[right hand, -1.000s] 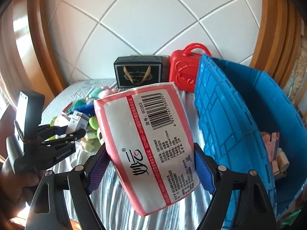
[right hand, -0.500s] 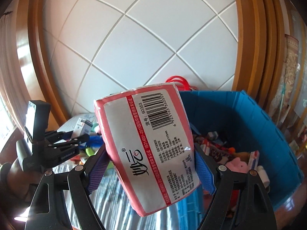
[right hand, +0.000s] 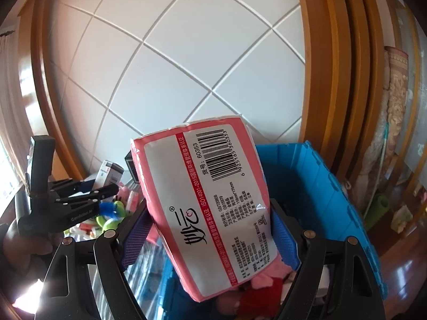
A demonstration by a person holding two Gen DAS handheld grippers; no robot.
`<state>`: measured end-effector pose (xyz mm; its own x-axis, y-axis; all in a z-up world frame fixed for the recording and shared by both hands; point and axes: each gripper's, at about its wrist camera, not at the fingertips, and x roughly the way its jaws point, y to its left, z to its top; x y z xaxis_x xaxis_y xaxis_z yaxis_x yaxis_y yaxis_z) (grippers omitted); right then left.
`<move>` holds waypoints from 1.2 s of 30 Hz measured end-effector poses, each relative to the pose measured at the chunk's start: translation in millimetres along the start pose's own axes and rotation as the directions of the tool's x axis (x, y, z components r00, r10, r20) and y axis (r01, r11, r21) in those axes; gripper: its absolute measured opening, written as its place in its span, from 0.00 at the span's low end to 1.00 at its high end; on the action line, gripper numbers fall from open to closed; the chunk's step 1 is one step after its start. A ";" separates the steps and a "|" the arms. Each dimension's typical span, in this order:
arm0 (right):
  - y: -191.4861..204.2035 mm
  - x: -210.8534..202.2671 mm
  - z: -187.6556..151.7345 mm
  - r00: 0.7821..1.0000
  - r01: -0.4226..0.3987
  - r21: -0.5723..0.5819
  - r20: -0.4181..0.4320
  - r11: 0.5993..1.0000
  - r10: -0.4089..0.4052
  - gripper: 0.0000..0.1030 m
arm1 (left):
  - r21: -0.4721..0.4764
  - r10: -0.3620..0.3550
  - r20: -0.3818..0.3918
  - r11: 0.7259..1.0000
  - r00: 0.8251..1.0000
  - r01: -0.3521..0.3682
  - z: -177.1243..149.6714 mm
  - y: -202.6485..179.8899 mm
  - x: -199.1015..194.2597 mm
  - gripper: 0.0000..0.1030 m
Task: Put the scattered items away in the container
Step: 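Carry the medicine box in the left tool while the right tool carries the tissue pack to the blue bin, then open the left tool over the bin while the right tool releases the tissue pack into it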
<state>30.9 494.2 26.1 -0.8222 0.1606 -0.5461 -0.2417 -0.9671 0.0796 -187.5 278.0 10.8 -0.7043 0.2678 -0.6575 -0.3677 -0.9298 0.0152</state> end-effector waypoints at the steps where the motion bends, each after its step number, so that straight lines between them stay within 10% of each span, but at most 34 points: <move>1: -7.9 0.2 0.3 1.000 0.001 0.005 0.000 1.000 -0.001 0.80 | 0.007 -0.004 -0.001 1.000 1.000 0.004 2.3 -9.1 2.3 0.30; 15: -93.3 19.9 -4.0 0.997 0.061 0.064 -0.042 0.996 -0.058 0.80 | 0.113 -0.077 -0.019 0.990 0.997 0.078 35.4 -110.8 47.7 0.30; 33: -140.2 73.3 13.3 0.994 0.091 0.086 -0.067 0.992 -0.085 0.84 | 0.100 -0.048 -0.011 0.994 0.999 0.048 74.3 -136.7 102.3 0.31; 34: -144.7 76.0 14.6 0.994 0.097 0.103 -0.060 0.990 -0.091 0.90 | 0.096 -0.035 -0.005 0.995 0.999 0.036 76.8 -136.7 103.0 0.39; 36: -152.8 83.1 17.2 0.992 0.118 0.117 -0.062 0.986 -0.111 1.00 | 0.067 -0.028 -0.006 0.997 1.000 0.028 79.6 -131.4 104.5 0.96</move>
<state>-9.3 658.7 -17.1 -0.7570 0.2544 -0.6018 -0.3955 -0.9116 0.1122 -261.0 448.3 0.0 -0.6901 0.2923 -0.6621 -0.4274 -0.9028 0.0469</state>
